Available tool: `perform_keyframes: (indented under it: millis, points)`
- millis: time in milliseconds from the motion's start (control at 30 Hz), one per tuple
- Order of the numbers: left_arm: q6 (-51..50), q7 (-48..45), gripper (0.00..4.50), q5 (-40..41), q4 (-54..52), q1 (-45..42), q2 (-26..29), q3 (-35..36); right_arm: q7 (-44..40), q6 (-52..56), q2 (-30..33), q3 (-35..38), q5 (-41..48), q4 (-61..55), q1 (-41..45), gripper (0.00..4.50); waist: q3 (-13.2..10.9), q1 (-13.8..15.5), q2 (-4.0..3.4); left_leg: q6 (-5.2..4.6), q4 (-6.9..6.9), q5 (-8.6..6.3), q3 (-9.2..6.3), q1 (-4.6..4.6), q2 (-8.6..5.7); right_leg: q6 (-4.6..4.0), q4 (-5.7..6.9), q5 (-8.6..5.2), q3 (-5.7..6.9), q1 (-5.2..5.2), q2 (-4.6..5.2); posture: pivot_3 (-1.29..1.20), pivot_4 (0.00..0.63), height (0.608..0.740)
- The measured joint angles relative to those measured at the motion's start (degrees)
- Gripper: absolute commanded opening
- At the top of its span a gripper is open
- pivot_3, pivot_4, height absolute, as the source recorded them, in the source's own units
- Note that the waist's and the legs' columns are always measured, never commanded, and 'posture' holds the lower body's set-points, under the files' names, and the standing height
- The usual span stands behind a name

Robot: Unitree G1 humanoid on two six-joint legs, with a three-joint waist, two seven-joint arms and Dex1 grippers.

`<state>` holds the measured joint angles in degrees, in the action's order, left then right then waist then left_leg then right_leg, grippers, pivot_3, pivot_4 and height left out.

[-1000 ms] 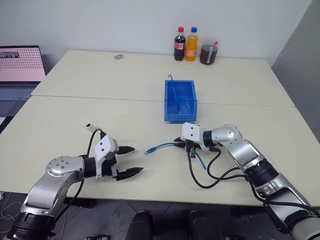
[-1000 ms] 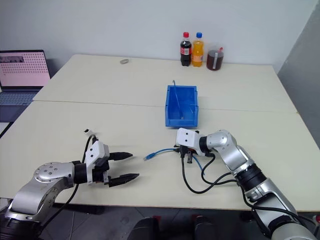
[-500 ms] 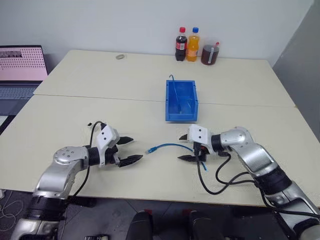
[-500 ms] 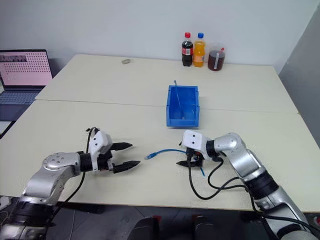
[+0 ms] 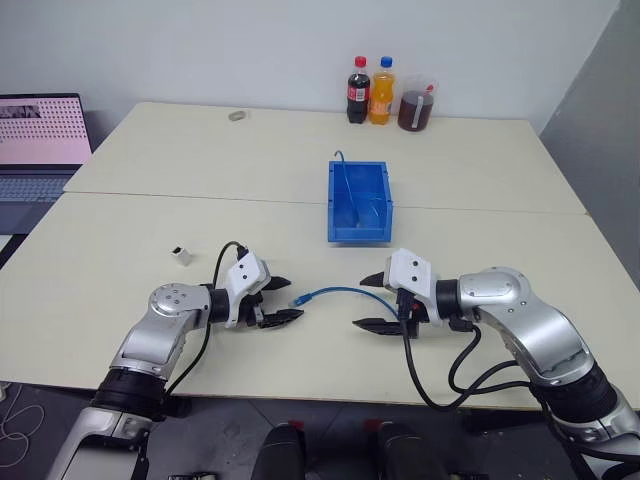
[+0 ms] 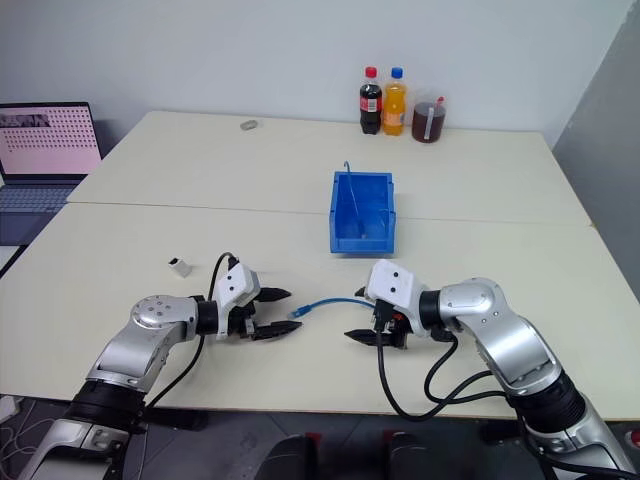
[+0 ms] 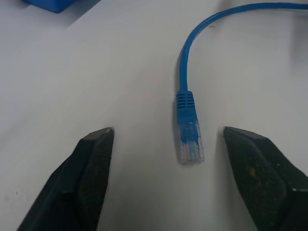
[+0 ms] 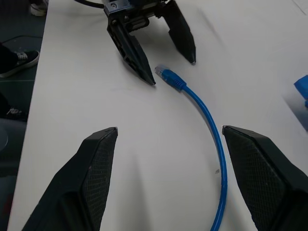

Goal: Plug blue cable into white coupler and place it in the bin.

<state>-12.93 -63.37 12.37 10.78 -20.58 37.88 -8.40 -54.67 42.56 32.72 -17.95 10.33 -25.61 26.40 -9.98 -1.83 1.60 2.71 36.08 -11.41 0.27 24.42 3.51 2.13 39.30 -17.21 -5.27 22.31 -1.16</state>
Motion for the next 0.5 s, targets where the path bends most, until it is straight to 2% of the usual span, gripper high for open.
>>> perform_keyframes:
  millis: [133,167,433,500]
  points:
    - [-0.4,-0.8,2.22,-0.5,-1.6,0.8,0.9,-0.2,0.9,0.2,0.0,0.0,0.0,0.0,0.1,3.72,0.0,0.0,-0.01,0.00,-0.01,0.00,0.02,-0.02,0.01,0.01,0.00,-0.01,-0.03,0.00,0.00,0.00,0.150,0.740]
    - [-0.5,-0.9,2.15,-0.5,-2.0,1.0,1.0,-0.3,1.1,0.2,0.0,0.0,0.0,0.0,0.1,3.72,0.0,0.0,-0.01,0.00,-0.01,0.00,0.02,-0.02,0.01,0.00,0.00,-0.01,-0.03,0.00,0.00,0.00,0.150,0.740]
    - [-1.4,-1.0,0.36,-0.5,-4.3,2.8,1.2,-0.3,2.5,-1.2,-0.2,0.0,0.0,0.0,1.2,3.72,0.0,0.0,-0.02,0.00,-0.01,0.00,0.04,-0.03,0.01,0.06,0.00,-0.04,-0.05,-0.01,0.00,0.00,0.150,0.740]
    - [-0.9,-1.0,0.24,-0.5,-4.3,2.9,1.0,-0.2,2.6,-1.6,-0.3,0.0,0.2,0.0,1.2,3.72,0.0,0.0,-0.01,0.00,-0.01,0.00,0.04,-0.04,0.01,0.06,0.00,-0.04,-0.05,-0.01,0.00,0.00,0.150,0.740]
